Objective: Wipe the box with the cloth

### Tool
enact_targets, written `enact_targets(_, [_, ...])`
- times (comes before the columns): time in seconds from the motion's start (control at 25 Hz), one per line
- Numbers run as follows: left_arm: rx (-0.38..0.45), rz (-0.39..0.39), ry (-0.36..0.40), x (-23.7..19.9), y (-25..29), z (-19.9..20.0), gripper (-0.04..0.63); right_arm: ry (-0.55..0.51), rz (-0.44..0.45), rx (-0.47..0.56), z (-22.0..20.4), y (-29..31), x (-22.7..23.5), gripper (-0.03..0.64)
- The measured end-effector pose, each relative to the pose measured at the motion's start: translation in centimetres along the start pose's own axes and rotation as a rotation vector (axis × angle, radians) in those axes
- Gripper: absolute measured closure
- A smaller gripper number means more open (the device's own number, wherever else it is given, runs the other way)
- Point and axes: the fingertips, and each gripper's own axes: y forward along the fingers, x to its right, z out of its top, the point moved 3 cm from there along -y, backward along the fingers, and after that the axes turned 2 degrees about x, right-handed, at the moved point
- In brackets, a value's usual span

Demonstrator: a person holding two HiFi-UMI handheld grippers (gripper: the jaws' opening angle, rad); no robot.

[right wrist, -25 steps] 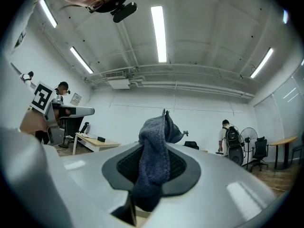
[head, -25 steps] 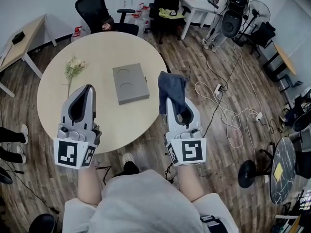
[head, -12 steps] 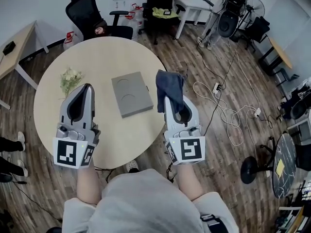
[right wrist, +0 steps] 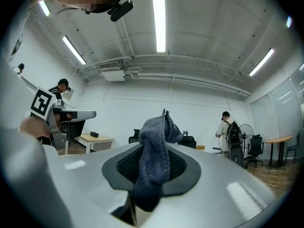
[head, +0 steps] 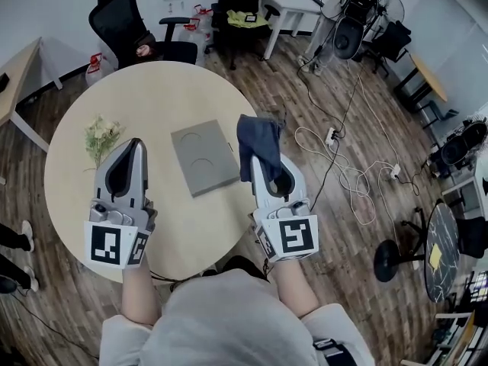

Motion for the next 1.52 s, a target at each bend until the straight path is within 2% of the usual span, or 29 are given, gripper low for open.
enact_targets(0.36, [-0.030, 0.035, -0.032, -0.8, 1.1, -2.1, 0.588, 0.009, 0.035, -0.078, -2.5, 1.7, 1.0, 0.526])
enact_targets(0.68, [-0.059, 0.109, -0.039, -2.3, 3.0, -3.7, 0.588, 0.057, 0.135, -0.156, -5.4, 6.6, 1.9, 0.526])
enact_targets(1.16, [-0.118, 0.201, -0.028, -1.8, 3.8, -6.6, 0.588, 0.151, 0.306, -0.409, -14.5, 12.3, 0.7, 0.526])
enact_targets(1.52, [-0.159, 0.263, -0.022, -1.4, 3.2, -7.8, 0.588, 0.186, 0.418, -0.536, -19.8, 16.6, -2.5, 0.522])
